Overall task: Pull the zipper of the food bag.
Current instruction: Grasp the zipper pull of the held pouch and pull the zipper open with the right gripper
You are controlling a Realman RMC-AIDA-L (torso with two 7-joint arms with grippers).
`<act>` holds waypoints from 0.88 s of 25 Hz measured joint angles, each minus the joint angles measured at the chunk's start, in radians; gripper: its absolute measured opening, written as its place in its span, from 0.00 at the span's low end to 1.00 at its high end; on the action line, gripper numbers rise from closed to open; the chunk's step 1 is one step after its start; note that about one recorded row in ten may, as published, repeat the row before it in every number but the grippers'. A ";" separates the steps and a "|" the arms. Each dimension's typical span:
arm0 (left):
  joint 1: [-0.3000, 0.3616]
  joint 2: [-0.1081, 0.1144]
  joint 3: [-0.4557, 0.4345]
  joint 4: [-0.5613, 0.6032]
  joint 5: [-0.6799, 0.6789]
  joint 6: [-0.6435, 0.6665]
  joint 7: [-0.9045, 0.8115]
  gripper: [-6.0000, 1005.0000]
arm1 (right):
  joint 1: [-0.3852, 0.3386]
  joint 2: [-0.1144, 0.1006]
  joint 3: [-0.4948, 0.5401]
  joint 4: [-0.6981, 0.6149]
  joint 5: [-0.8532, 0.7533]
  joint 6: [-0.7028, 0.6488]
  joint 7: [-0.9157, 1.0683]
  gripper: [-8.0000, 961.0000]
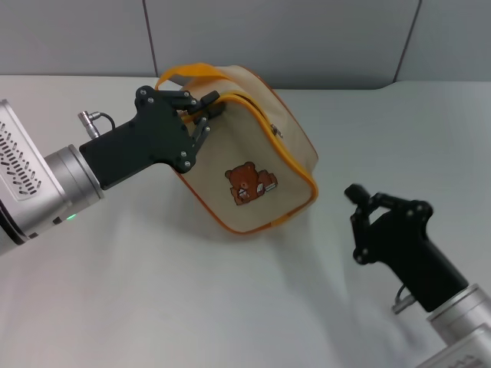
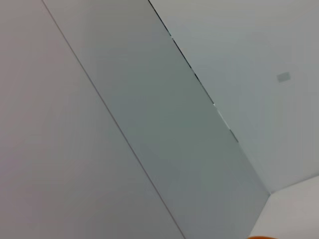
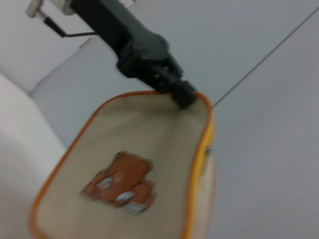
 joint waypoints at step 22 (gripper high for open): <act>-0.011 -0.001 0.004 -0.009 0.004 -0.001 -0.001 0.06 | 0.204 0.000 0.112 -0.013 -0.095 0.150 0.040 0.43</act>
